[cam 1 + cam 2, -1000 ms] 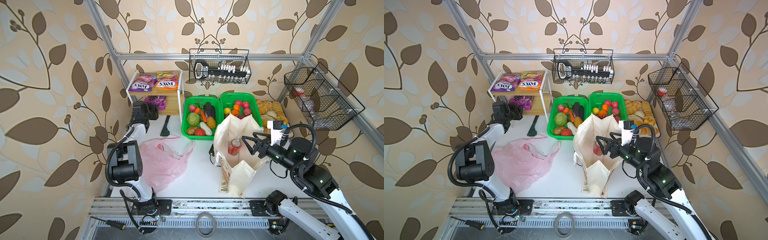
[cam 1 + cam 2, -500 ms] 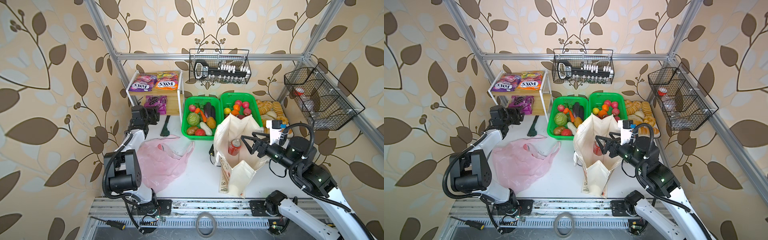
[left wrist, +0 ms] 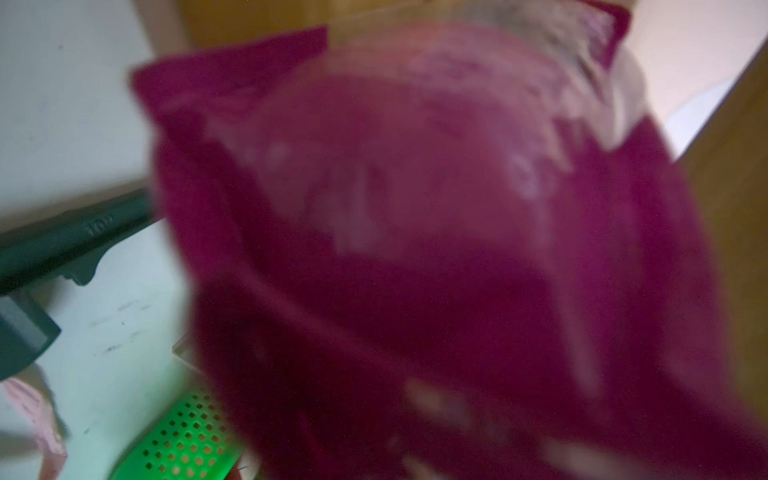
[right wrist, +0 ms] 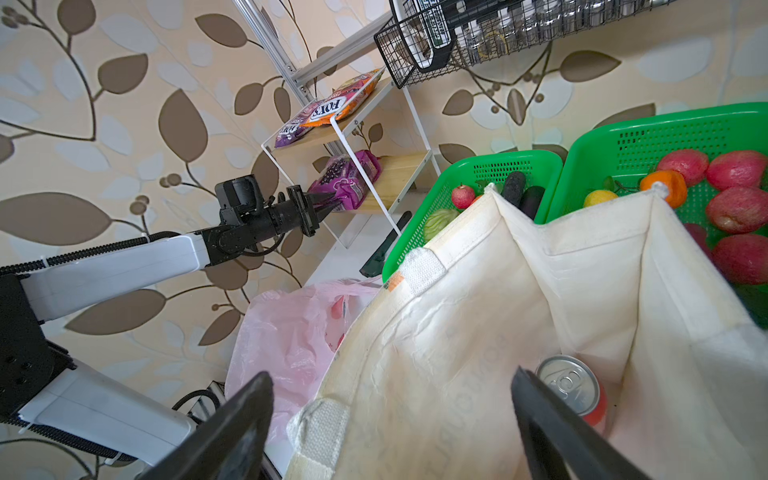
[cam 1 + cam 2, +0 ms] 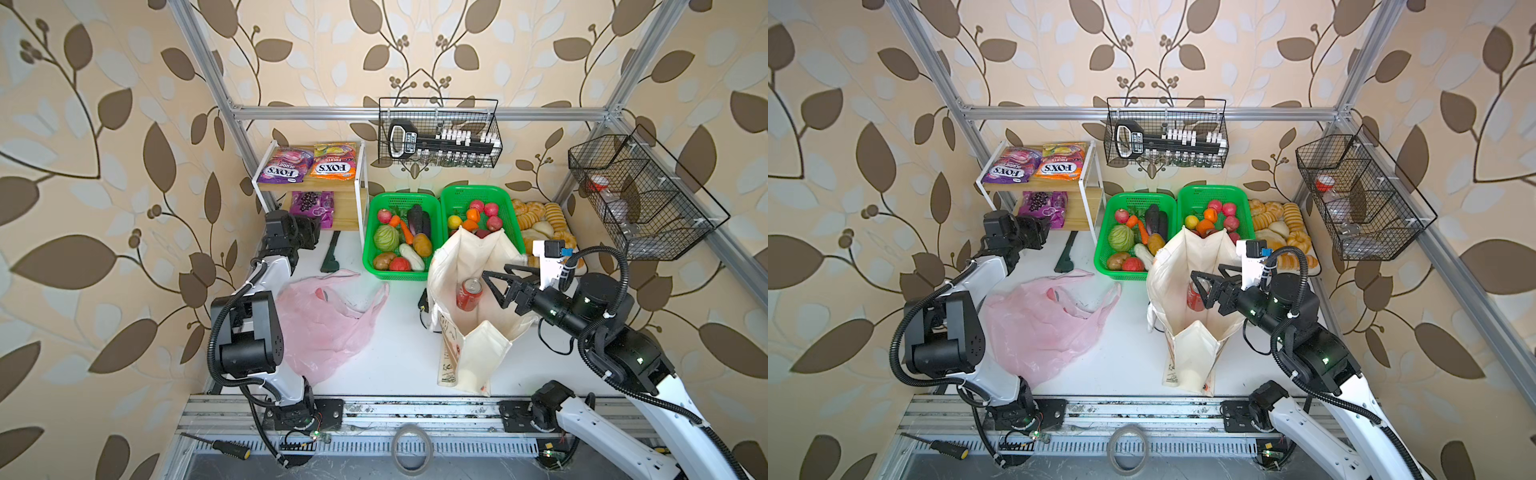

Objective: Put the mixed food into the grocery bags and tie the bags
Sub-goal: 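Grasp the purple snack bag on the shelf with the left gripper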

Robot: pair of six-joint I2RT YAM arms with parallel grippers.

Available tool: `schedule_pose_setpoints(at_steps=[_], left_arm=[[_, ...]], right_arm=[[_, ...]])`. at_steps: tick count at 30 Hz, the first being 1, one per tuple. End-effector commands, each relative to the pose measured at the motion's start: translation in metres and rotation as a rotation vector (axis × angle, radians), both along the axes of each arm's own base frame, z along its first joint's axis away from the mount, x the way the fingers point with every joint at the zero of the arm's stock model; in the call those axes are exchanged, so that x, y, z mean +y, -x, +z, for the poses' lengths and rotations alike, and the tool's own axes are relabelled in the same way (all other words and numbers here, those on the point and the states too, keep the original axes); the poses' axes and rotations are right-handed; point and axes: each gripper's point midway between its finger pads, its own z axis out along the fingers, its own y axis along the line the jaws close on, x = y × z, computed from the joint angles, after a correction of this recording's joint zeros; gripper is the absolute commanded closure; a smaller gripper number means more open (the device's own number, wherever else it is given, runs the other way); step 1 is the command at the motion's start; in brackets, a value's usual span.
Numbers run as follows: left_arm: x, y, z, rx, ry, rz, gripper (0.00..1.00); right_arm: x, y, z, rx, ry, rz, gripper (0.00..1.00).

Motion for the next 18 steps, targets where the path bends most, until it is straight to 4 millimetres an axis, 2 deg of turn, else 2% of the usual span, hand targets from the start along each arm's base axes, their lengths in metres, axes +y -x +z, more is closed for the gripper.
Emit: schedule_pose_setpoints(at_steps=[1,5,9,11,12,13,18], left_arm=[[0.003,0.019,0.008,0.0,-0.014,0.02,0.96],[-0.001,0.033,0.006,0.011,-0.007,0.014,0.99],[0.0,0.037,-0.003,0.022,-0.011,0.02,0.93],[-0.002,0.034,-0.006,0.018,-0.01,0.004,0.76],[-0.004,0.031,-0.005,0.012,-0.015,-0.012,0.6],[-0.005,0.03,-0.005,0.01,-0.022,-0.025,0.52],[-0.001,0.026,-0.009,0.013,-0.062,-0.017,0.35]], right_arm=[[-0.006,0.003,0.01,-0.024,-0.021,-0.021,0.1],[-0.003,0.002,0.011,-0.022,-0.029,-0.013,0.1],[0.0,0.0,0.011,-0.017,-0.032,-0.005,0.1],[0.0,0.0,0.011,-0.017,-0.035,-0.001,0.1],[0.0,0.0,0.011,-0.016,-0.035,-0.001,0.1],[0.0,0.0,0.012,-0.019,-0.036,-0.002,0.1],[-0.002,0.0,0.012,-0.02,-0.035,-0.009,0.11]])
